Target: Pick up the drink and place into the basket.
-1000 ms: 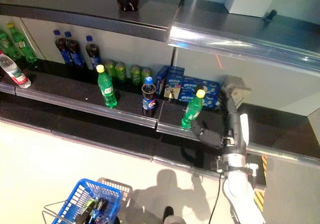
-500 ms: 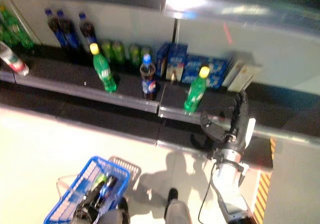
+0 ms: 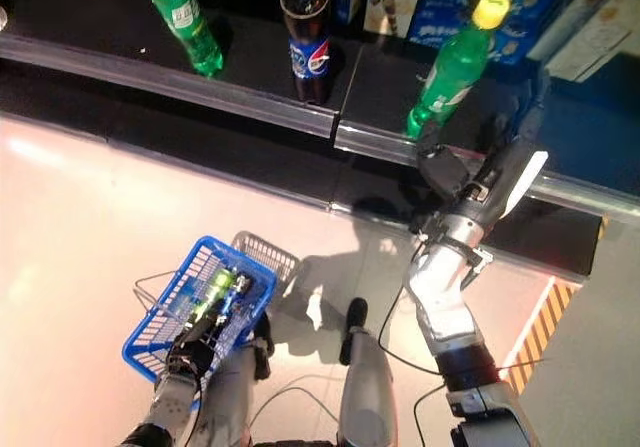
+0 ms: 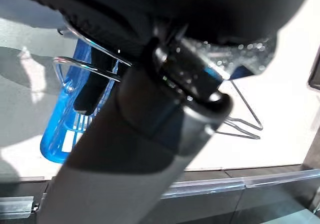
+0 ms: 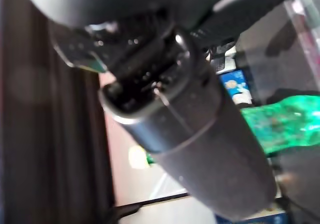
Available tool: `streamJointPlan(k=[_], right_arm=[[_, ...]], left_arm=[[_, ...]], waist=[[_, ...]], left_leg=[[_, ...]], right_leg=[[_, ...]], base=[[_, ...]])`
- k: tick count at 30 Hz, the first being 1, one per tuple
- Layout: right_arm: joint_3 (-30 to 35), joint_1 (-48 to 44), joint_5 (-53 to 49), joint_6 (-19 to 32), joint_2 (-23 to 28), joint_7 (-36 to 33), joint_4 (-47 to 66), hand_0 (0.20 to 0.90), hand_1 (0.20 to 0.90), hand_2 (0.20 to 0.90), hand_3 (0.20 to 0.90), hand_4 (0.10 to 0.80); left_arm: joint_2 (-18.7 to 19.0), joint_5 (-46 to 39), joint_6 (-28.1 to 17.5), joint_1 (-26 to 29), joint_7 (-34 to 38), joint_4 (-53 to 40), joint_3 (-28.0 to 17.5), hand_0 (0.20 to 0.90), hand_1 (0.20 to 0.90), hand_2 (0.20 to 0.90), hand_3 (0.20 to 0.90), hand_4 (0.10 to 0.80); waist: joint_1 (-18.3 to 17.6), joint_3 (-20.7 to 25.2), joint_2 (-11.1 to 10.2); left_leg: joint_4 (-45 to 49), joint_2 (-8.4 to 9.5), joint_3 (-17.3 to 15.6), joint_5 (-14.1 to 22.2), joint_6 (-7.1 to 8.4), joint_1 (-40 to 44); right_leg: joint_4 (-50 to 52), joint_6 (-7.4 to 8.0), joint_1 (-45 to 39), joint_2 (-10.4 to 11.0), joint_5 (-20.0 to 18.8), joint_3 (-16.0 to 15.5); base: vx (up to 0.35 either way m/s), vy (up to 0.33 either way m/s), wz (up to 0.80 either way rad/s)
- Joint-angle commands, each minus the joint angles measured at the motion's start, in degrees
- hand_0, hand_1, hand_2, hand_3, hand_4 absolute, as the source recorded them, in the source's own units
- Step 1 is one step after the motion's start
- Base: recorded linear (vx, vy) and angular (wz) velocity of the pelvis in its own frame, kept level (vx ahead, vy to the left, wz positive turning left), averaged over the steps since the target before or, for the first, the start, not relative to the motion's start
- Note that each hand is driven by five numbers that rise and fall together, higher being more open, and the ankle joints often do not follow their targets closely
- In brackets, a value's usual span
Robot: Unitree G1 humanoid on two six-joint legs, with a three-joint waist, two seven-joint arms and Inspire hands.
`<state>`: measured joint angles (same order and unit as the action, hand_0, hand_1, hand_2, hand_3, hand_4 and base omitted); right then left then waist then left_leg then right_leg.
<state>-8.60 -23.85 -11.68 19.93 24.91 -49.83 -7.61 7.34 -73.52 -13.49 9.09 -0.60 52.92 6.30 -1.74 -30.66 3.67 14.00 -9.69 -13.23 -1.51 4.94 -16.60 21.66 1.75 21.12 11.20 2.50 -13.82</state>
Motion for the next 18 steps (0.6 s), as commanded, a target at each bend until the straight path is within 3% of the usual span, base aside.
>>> streamJointPlan(k=[1,9,18], right_arm=[[4.41,-6.27,0.65,2.62,2.05,-2.11,4.54,0.9,0.9,0.9,0.9,0.8],[4.0,-12.73,-5.62,0.37,2.29,0.82,-0.15,0.9,0.9,0.9,0.9,0.8],[2.96,-14.83,-5.69,-1.28,1.15,1.22,-1.18,0.9,0.9,0.9,0.9,0.8]], left_arm=[[2.61,-1.64,-6.47,-4.12,-3.82,-6.44,0.78,0.3,0.3,0.3,0.2,0.1],[2.97,-1.61,-5.35,-2.69,-3.49,-6.36,1.57,0.3,0.3,0.3,0.2,0.1],[2.87,-1.89,-5.77,-2.76,-3.46,-5.94,1.86,0.3,0.3,0.3,0.2,0.1]], waist=[[0.65,0.87,-0.48],[1.98,0.87,-0.1],[2.82,0.87,0.31]], left_leg=[[8.22,-2.37,5.75,-0.56,1.63,-1.31],[8.79,-2.5,6.18,-2.14,1.88,-3.63],[7.98,-2.05,6.26,-2.85,1.78,-4.59]], right_leg=[[-4.3,2.82,-2.94,2.02,-2.73,2.36],[-4.68,2.22,-2.06,1.65,-2.64,1.73],[-4.83,1.71,-1.45,1.5,-2.49,1.36]], base=[[-0.035,0.013,0.07],[-0.002,0.0,0.01],[0.004,0.002,0.0]])
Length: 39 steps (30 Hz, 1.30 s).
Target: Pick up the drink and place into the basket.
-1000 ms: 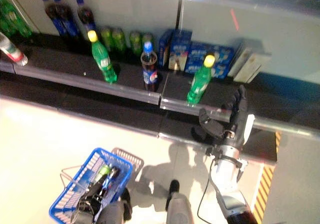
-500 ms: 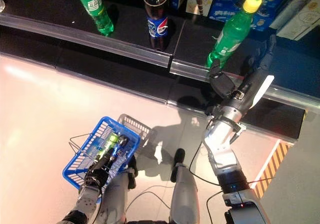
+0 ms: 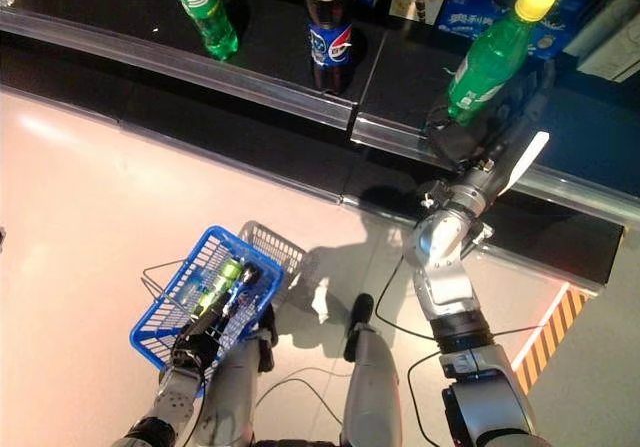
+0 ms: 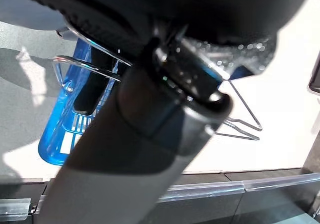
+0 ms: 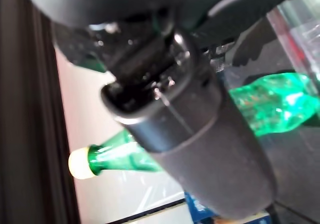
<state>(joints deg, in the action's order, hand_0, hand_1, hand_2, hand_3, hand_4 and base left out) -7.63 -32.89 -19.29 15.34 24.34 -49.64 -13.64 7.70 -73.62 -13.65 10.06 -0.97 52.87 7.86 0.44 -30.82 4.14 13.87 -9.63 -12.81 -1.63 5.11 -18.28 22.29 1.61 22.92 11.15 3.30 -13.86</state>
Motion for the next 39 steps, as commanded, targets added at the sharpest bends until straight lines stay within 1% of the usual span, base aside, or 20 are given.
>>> streamJointPlan(k=[1,8,12,16,17,18,19,20,21,22,30,36,39], right_arm=[[2.06,-6.1,1.54,3.13,1.84,0.91,4.46,0.9,0.9,0.9,0.9,0.8],[2.67,-9.01,-0.08,2.65,2.72,1.01,1.42,0.9,0.9,0.9,0.9,0.8],[2.62,-11.72,0.3,1.61,4.38,0.41,-0.99,0.9,0.9,0.9,0.9,0.8],[2.77,-13.38,-1.56,2.06,5.61,0.4,-3.26,0.9,0.9,0.9,0.9,0.8],[3.01,-14.81,-2.1,1.93,6.58,-0.15,-4.78,0.9,0.9,0.9,0.9,0.8],[3.08,-15.39,-2.12,1.92,7.0,-0.51,-5.32,0.853,0.853,0.853,0.845,0.745],[3.22,-15.81,-2.35,2.09,7.37,-0.67,-5.88,0.667,0.667,0.667,0.628,0.528],[3.25,-15.95,-2.43,2.15,7.48,-0.74,-6.04,0.587,0.587,0.587,0.535,0.435],[3.55,-16.63,-2.94,2.32,8.2,-0.9,-6.89,0.361,0.361,0.361,0.271,0.171],[3.58,-16.8,-2.96,2.45,8.3,-0.93,-7.16,0.3,0.3,0.3,0.2,0.1],[4.31,-18.58,-3.32,3.69,10.73,-1.27,-8.97,0.3,0.3,0.3,0.2,0.1],[4.45,-18.55,-3.28,4.04,11.24,-1.16,-8.25,0.3,0.3,0.3,0.2,0.1],[5.23,-16.97,-1.98,4.71,10.99,-0.43,-4.69,0.3,0.3,0.3,0.2,0.1]], left_arm=[[2.56,-1.72,-5.63,-3.75,-3.13,-5.91,0.22,0.3,0.3,0.3,0.2,0.1],[2.65,-1.96,-5.32,-3.26,-3.72,-5.79,0.55,0.3,0.3,0.3,0.2,0.1],[2.83,-2.17,-5.12,-2.98,-3.82,-5.83,1.21,0.3,0.3,0.3,0.2,0.1],[3.14,-2.31,-5.0,-2.75,-3.87,-5.78,1.32,0.3,0.3,0.3,0.2,0.1],[3.48,-2.42,-4.77,-2.76,-3.82,-6.01,1.37,0.3,0.3,0.3,0.2,0.1],[3.66,-2.48,-4.64,-2.72,-3.91,-6.01,1.4,0.3,0.3,0.3,0.2,0.1],[3.74,-2.68,-4.67,-2.77,-3.9,-6.13,1.5,0.3,0.3,0.3,0.2,0.1],[3.77,-2.74,-4.67,-2.78,-3.88,-6.17,1.56,0.3,0.3,0.3,0.2,0.1],[3.98,-3.0,-4.59,-2.87,-3.78,-6.29,1.67,0.3,0.3,0.3,0.2,0.1],[3.99,-3.01,-4.56,-2.87,-3.83,-6.24,1.63,0.3,0.3,0.3,0.2,0.1],[4.64,-3.48,-4.22,-3.37,-4.46,-6.55,1.75,0.3,0.3,0.3,0.2,0.1],[4.67,-3.72,-4.58,-3.68,-5.45,-6.67,1.5,0.3,0.3,0.3,0.2,0.1],[4.49,-4.76,-6.46,-4.05,-6.42,-8.14,0.66,0.3,0.3,0.3,0.2,0.1]], waist=[[0.76,1.03,-0.11],[1.3,1.03,0.25],[1.75,1.03,0.38],[2.07,1.03,0.4],[2.37,1.03,0.51],[2.46,1.03,0.56],[2.51,1.03,0.6],[2.54,1.03,0.62],[2.62,1.03,0.75],[2.65,1.03,0.77],[2.96,1.03,0.83],[2.92,1.03,0.71],[2.63,1.03,0.63]], left_leg=[[8.13,-2.03,5.91,-2.86,1.65,-3.07],[8.11,-1.96,5.9,-3.06,1.65,-3.75],[8.71,-1.77,6.18,-3.07,1.59,-4.38],[8.88,-1.74,6.43,-3.14,1.58,-4.83],[8.8,-1.68,6.46,-3.08,1.53,-4.99],[8.77,-1.61,6.46,-3.03,1.51,-5.12],[8.73,-1.53,6.47,-2.89,1.44,-5.21],[8.73,-1.5,6.49,-2.88,1.43,-5.25],[8.58,-1.4,6.57,-2.92,1.4,-5.26],[8.56,-1.39,6.6,-2.92,1.4,-5.28],[8.73,-1.01,6.75,-2.72,1.1,-6.03],[9.35,-1.01,6.71,-2.71,1.06,-6.13],[10.51,-1.1,6.68,-2.69,1.15,-5.79]], right_leg=[[-5.35,1.76,-3.13,1.5,-3.22,1.35],[-5.24,1.56,-2.65,1.55,-3.06,0.96],[-4.84,1.36,-2.33,1.5,-2.86,0.84],[-4.47,1.24,-1.95,1.41,-2.67,0.7],[-4.29,1.15,-1.81,1.36,-2.55,0.47],[-4.3,1.13,-1.74,1.36,-2.53,0.44],[-4.21,1.12,-1.6,1.34,-2.5,0.48],[-4.18,1.13,-1.54,1.34,-2.5,0.49],[-4.11,1.13,-1.43,1.31,-2.47,0.49],[-4.09,1.11,-1.42,1.29,-2.44,0.49],[-3.21,0.91,-0.47,1.16,-2.14,0.29],[-2.74,0.67,-0.48,1.07,-1.81,0.3],[-1.81,0.32,-1.0,0.92,-1.05,0.35]], base=[[0.035,0.012,0.0],[0.011,-0.001,0.04],[0.0,0.0,0.0],[0.0,0.0,0.0],[0.0,0.0,0.0],[0.0,0.0,0.0],[0.009,0.002,0.04],[0.009,0.007,0.07],[0.007,0.006,0.1],[0.009,0.008,0.13],[-0.001,0.002,0.04],[-0.004,0.005,0.0],[-0.011,0.035,0.0]])
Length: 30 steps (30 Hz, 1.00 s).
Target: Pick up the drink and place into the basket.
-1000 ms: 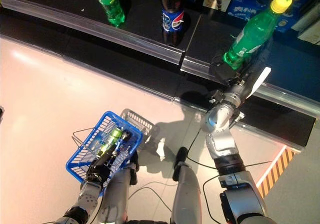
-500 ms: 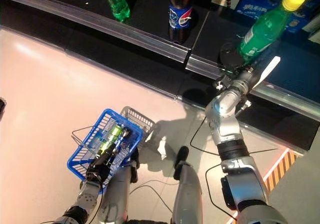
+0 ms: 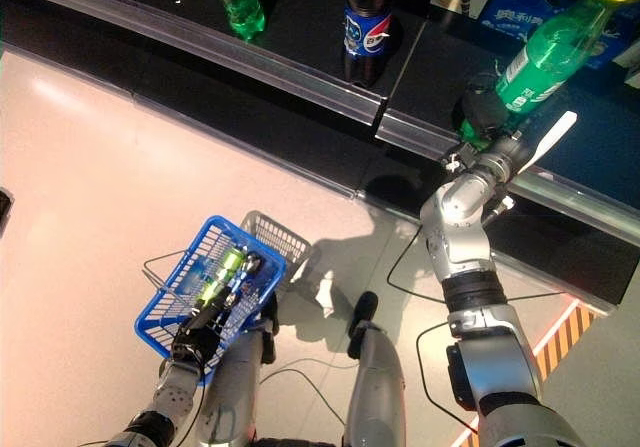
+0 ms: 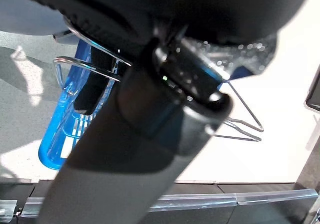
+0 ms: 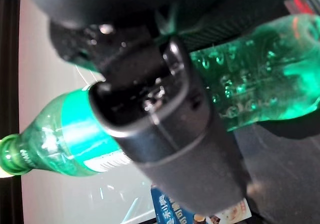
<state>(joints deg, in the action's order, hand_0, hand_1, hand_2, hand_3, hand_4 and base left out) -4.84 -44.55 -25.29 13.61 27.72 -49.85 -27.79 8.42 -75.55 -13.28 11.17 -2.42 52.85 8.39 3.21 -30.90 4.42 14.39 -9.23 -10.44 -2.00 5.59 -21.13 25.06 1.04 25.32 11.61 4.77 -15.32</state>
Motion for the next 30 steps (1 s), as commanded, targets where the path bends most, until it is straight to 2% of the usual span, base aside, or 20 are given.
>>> streamJointPlan(k=[1,7,12,13,14,15,20,24,30], right_arm=[[2.63,-4.75,4.72,6.68,7.43,-0.11,10.8,0.3,0.3,0.3,0.2,0.1],[4.17,-0.36,9.76,5.31,5.57,1.72,21.81,0.3,0.3,0.3,0.2,0.1],[4.54,6.8,13.94,6.65,2.57,11.36,36.02,0.3,0.3,0.3,0.2,0.1],[4.18,8.2,12.87,7.2,2.18,14.7,38.1,0.3,0.3,0.3,0.2,0.1],[4.18,8.2,12.87,7.2,2.18,14.7,38.1,0.3,0.3,0.3,0.2,0.1],[3.75,9.92,11.24,7.31,1.79,18.91,40.8,0.3,0.3,0.3,0.2,0.1],[0.56,12.98,5.3,7.94,-0.11,30.78,47.08,0.3,0.3,0.3,0.2,0.1],[-2.3,13.13,3.31,7.14,-1.19,34.88,49.49,0.3,0.3,0.3,0.2,0.1],[-6.83,13.56,-4.2,3.23,-2.1,41.14,52.3,0.3,0.3,0.3,0.2,0.1]], left_arm=[[3.81,-3.08,-7.41,-5.27,-5.19,-8.67,-0.11,0.3,0.3,0.3,0.2,0.1],[3.91,-4.59,-9.96,-5.8,-6.59,-13.43,-2.54,0.3,0.3,0.3,0.2,0.1],[3.76,-3.65,-12.46,-8.24,-10.36,-20.97,-5.53,0.3,0.3,0.3,0.2,0.1],[3.85,-3.71,-12.6,-8.84,-11.29,-22.38,-6.03,0.3,0.3,0.3,0.2,0.1],[3.85,-3.71,-12.6,-8.84,-11.29,-22.38,-6.03,0.3,0.3,0.3,0.2,0.1],[4.07,-2.72,-12.66,-9.65,-12.19,-24.41,-6.55,0.3,0.3,0.3,0.2,0.1],[5.1,-1.5,-12.46,-11.67,-14.85,-32.94,-6.19,0.3,0.3,0.3,0.2,0.1],[5.83,0.7,-12.64,-11.71,-14.33,-37.32,-4.74,0.3,0.3,0.3,0.2,0.1],[8.16,6.33,-11.43,-12.08,-13.36,-46.37,-2.16,0.3,0.3,0.3,0.2,0.1]], waist=[[-0.22,1.11,0.33],[-0.86,1.11,0.18],[-1.87,1.11,0.02],[-2.04,1.11,-0.07],[-2.04,1.11,-0.07],[-2.08,1.11,-0.24],[-1.56,1.6,-0.68],[-0.98,2.44,-0.84],[0.78,4.53,-1.12]], left_leg=[[10.24,-1.52,4.29,-2.3,0.65,-2.86],[11.4,-1.67,3.97,-2.36,0.69,-2.19],[12.62,-2.44,3.07,-3.04,0.94,-0.44],[12.59,-2.68,2.87,-3.32,1.11,0.26],[12.59,-2.68,2.87,-3.32,1.11,0.26],[12.36,-2.88,2.63,-3.55,1.28,1.45],[11.13,-3.25,1.81,-4.25,1.6,4.32],[10.0,-3.37,1.63,-4.93,1.7,5.64],[7.92,-2.8,2.33,-5.59,1.91,8.01]], right_leg=[[-4.25,0.81,-3.48,0.46,-2.3,1.84],[-2.87,0.53,-4.32,0.31,-1.24,2.11],[-1.66,0.01,-6.47,0.0,-0.04,2.49],[-1.84,-0.03,-7.39,-0.05,0.07,2.52],[-1.84,-0.03,-7.39,-0.05,0.07,2.52],[-2.26,-0.05,-8.85,-0.08,0.14,2.53],[-3.67,-0.16,-12.11,-0.09,0.02,2.21],[-4.52,-0.3,-13.72,-0.2,-0.27,1.75],[-5.93,-0.29,-17.33,-0.23,0.11,0.52]], base=[[-0.009,0.07,0.0],[-0.007,0.056,0.01],[-0.008,0.085,0.0],[0.007,0.046,-0.03],[0.015,0.056,-0.03],[0.014,0.043,-0.02],[-0.011,0.046,-0.03],[0.002,0.021,-0.02],[0.03,0.023,0.07]])
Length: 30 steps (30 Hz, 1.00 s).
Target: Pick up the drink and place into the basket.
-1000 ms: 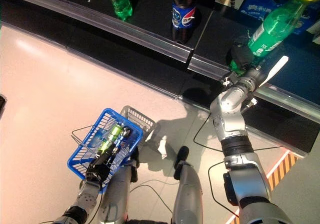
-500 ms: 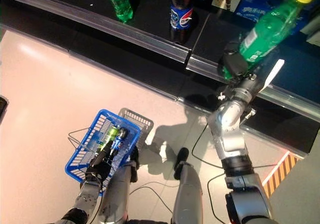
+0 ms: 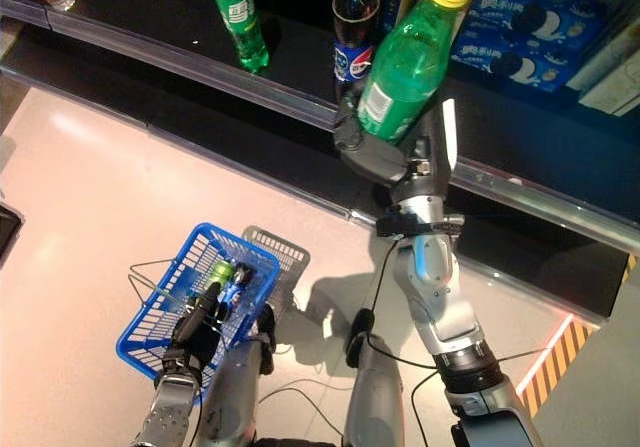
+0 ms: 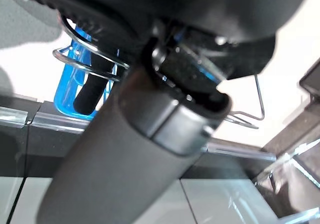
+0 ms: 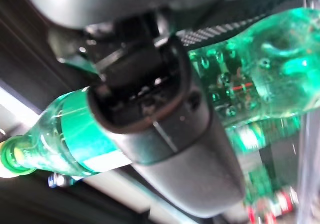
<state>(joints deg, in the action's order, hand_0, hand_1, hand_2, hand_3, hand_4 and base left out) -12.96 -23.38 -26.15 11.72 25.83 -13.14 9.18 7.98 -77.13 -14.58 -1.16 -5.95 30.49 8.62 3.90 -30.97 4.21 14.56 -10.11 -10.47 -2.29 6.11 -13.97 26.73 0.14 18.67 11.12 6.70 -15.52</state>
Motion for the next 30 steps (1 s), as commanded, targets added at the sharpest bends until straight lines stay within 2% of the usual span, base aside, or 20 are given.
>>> streamJointPlan(k=[1,5,8,9,11,14,20,26,30], right_arm=[[0.44,-7.61,-5.13,4.08,-0.44,5.23,15.66,0.3,0.3,0.3,0.2,0.1],[-4.68,-7.1,-8.41,0.89,-2.6,7.73,16.18,0.3,0.3,0.3,0.2,0.1],[-5.73,-7.06,-8.7,0.03,-2.91,7.68,16.24,0.3,0.3,0.3,0.2,0.1],[-8.47,-6.73,-9.05,-1.47,-4.12,7.28,15.04,0.3,0.3,0.3,0.2,0.1],[-9.48,-6.74,-8.66,-1.69,-4.38,6.73,14.39,0.3,0.3,0.3,0.2,0.1],[-13.68,-7.39,-8.35,-2.6,-5.18,3.39,10.46,0.3,0.3,0.3,0.2,0.1],[-17.48,-10.73,-5.5,-3.75,-5.37,-0.52,2.4,0.3,0.3,0.3,0.2,0.1],[-19.16,-11.74,-3.78,-3.86,-6.0,-2.82,-3.19,0.3,0.3,0.3,0.2,0.1],[-19.21,-12.0,-0.39,-4.72,-5.93,-4.96,-7.36,0.3,0.3,0.3,0.2,0.1]], left_arm=[[9.04,8.28,-9.61,0.37,-9.79,-25.54,-1.93,0.3,0.3,0.3,0.2,0.1],[10.88,11.73,-8.01,0.6,-10.07,-30.9,0.09,0.3,0.3,0.3,0.2,0.1],[11.25,11.99,-7.74,0.66,-10.01,-31.75,0.51,0.3,0.3,0.3,0.2,0.1],[12.08,12.09,-6.73,0.45,-10.37,-33.93,1.35,0.3,0.3,0.3,0.2,0.1],[12.3,11.74,-6.12,0.35,-10.74,-34.86,1.75,0.3,0.3,0.3,0.2,0.1],[14.1,12.84,-6.01,0.75,-13.35,-40.97,5.48,0.3,0.3,0.3,0.2,0.1],[17.19,15.18,-5.62,4.8,-19.28,-46.8,9.83,0.3,0.3,0.3,0.2,0.1],[18.53,13.41,-2.74,6.6,-24.36,-49.6,10.92,0.3,0.3,0.3,0.2,0.1],[19.89,10.21,1.58,7.16,-32.61,-52.02,10.91,0.3,0.3,0.3,0.2,0.1]], waist=[[0.46,4.83,-0.98],[2.03,5.35,-1.12],[2.29,5.37,-1.05],[3.01,5.26,-0.93],[3.28,5.22,-0.89],[4.99,4.97,-0.57],[6.71,4.81,-0.15],[7.64,5.17,0.25],[8.47,5.54,0.65]], left_leg=[[7.48,-1.8,2.59,-5.29,1.31,1.2],[7.93,-1.25,3.97,-5.26,1.07,1.62],[8.01,-1.2,4.26,-5.35,1.09,1.72],[8.15,-0.97,4.9,-5.53,1.11,2.07],[8.1,-0.86,5.08,-5.55,1.08,2.2],[7.25,0.06,6.41,-5.37,0.73,2.38],[6.25,1.25,7.96,-5.27,0.48,2.64],[5.99,1.74,8.78,-5.35,0.58,3.23],[5.85,2.34,9.3,-4.97,0.61,3.43]], right_leg=[[-7.59,0.6,-11.12,0.25,-1.7,0.47],[-6.86,0.32,-12.21,0.28,-1.11,-0.79],[-6.71,0.25,-12.44,0.3,-1.03,-1.01],[-6.81,0.16,-13.42,0.38,-0.94,-1.58],[-6.84,0.19,-13.68,0.48,-0.95,-1.79],[-7.38,0.53,-14.52,1.05,-1.21,-3.02],[-7.73,1.08,-15.27,1.94,-1.66,-4.9],[-7.89,1.37,-16.27,2.6,-1.8,-6.18],[-7.66,1.64,-16.82,3.38,-1.8,-7.37]], base=[[0.01,-0.005,0.08],[0.011,-0.018,0.19],[0.019,-0.002,0.22],[0.032,0.008,0.1],[0.02,0.008,0.14],[-0.006,-0.002,0.16],[0.0,-0.01,0.22],[0.046,0.007,0.15],[0.054,0.013,0.29]])
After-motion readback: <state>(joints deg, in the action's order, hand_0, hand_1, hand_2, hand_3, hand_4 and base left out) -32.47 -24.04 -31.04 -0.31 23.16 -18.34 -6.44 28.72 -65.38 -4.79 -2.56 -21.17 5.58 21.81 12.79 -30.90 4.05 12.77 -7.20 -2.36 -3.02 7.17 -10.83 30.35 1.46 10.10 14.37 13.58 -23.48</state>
